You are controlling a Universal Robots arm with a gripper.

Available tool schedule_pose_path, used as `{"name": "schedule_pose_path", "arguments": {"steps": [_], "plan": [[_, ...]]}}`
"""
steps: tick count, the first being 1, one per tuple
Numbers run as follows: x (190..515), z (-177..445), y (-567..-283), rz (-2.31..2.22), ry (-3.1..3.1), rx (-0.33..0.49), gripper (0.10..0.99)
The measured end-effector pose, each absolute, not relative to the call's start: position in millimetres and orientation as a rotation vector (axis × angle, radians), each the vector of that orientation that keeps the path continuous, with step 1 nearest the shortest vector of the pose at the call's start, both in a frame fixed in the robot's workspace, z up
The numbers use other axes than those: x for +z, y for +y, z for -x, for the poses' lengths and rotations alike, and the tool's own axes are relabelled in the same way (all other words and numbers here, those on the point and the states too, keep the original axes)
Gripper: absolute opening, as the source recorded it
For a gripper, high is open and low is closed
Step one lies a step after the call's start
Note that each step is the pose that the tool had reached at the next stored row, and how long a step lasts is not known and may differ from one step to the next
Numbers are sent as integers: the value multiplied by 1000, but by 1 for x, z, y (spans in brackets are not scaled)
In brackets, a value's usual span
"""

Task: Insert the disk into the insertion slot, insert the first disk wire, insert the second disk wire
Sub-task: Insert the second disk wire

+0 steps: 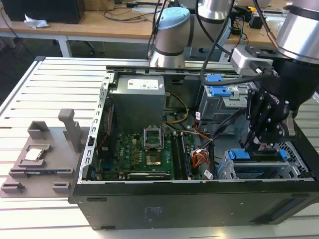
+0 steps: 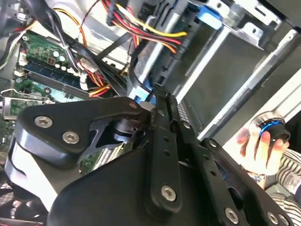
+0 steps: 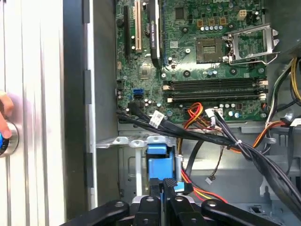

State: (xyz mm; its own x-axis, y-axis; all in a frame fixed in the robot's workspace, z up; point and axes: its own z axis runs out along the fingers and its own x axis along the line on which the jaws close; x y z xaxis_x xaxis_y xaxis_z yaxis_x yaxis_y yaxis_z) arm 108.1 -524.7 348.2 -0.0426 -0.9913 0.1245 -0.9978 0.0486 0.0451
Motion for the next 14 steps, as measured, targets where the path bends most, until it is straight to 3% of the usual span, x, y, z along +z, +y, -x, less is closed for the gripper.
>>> {"name": "schedule_pose_path", "arguments": {"steps": [3,14], "plan": [[348,-109,-530,-2146,-2239,-50,149],[345,-131,-537,-2141,-2235,-69,149]]}}
